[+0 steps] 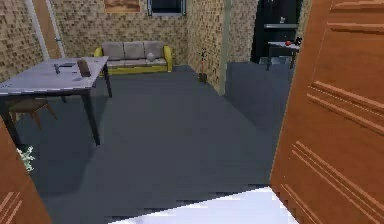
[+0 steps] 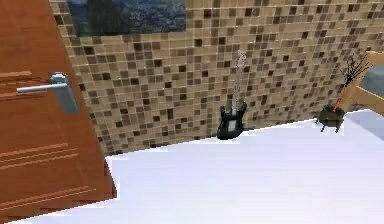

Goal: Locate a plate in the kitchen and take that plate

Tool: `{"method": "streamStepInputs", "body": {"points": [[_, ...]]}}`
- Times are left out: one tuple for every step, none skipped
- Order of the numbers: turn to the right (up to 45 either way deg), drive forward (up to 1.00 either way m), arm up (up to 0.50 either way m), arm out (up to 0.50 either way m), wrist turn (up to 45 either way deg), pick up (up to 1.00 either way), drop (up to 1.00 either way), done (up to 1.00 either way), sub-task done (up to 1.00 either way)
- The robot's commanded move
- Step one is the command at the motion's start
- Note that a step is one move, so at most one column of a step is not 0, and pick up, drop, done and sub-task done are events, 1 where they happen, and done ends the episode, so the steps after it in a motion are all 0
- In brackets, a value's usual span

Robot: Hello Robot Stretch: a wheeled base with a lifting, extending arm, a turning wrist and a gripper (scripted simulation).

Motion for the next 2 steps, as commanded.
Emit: {"method": "streamStepInputs", "body": {"points": [[0.0,1.00,0.00,0.00,0.0,0.00,0.00,0.00,0.00],[-6.0,0.00,0.00,0.00,0.0,0.00,0.00,0.00,0.00]]}}
